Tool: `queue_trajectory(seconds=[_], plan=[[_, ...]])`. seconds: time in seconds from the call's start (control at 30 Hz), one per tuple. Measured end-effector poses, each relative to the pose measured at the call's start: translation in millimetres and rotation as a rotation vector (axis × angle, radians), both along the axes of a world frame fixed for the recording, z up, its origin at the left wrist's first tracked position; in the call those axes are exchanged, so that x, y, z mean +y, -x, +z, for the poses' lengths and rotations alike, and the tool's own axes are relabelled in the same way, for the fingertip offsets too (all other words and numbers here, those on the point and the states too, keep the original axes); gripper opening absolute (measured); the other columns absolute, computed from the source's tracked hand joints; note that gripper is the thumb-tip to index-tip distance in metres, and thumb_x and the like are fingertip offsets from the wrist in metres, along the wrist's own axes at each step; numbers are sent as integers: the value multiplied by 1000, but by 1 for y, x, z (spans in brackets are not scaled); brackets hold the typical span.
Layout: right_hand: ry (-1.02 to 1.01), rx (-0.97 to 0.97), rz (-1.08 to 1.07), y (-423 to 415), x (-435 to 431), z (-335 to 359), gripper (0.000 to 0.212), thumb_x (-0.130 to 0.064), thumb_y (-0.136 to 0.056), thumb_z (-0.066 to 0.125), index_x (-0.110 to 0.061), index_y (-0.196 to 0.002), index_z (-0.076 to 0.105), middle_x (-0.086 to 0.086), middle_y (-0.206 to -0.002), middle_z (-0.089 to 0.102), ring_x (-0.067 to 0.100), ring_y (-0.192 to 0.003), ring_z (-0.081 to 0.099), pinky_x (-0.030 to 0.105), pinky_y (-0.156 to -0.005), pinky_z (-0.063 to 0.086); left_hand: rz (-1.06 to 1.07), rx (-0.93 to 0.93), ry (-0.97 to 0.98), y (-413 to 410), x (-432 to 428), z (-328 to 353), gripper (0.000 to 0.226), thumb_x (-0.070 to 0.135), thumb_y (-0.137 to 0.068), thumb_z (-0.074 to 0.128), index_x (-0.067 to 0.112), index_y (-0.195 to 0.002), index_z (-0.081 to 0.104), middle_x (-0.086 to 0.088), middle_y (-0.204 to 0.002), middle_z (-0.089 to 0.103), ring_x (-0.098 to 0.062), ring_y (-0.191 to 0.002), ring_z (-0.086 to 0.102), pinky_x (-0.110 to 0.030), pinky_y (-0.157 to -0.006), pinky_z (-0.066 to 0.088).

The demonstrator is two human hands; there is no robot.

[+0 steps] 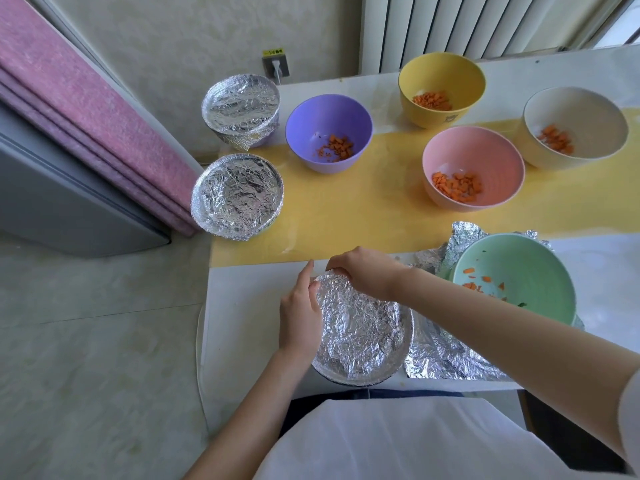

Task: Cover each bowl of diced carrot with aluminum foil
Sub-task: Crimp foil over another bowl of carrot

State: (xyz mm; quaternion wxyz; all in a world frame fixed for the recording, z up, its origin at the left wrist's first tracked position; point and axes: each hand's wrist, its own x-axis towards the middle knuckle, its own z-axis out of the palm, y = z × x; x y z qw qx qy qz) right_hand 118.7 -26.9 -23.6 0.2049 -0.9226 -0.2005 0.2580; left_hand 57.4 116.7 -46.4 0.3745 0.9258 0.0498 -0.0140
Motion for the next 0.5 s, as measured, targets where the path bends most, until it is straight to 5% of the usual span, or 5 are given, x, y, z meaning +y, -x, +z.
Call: queue_trajectory(seconds=[0.23, 0.5], plan=[[85, -44, 47, -4, 16, 6, 49, 4, -90, 36, -18, -131, 52, 14, -108, 63, 31, -93, 61, 30, -64, 39, 76, 45, -30, 1, -1, -1, 19, 7, -96, 44, 2, -101, 61, -3, -65, 48, -27, -60, 41, -28, -56, 17], [102, -47, 37, 0, 20, 3, 52, 7, -88, 35, -16, -132, 49, 13, -112, 63, 30, -92, 61, 32, -64, 43, 69, 24, -63, 3, -2, 0, 19, 6, -95, 45, 3, -102, 63, -15, -73, 62, -29, -63, 50, -31, -57, 25]])
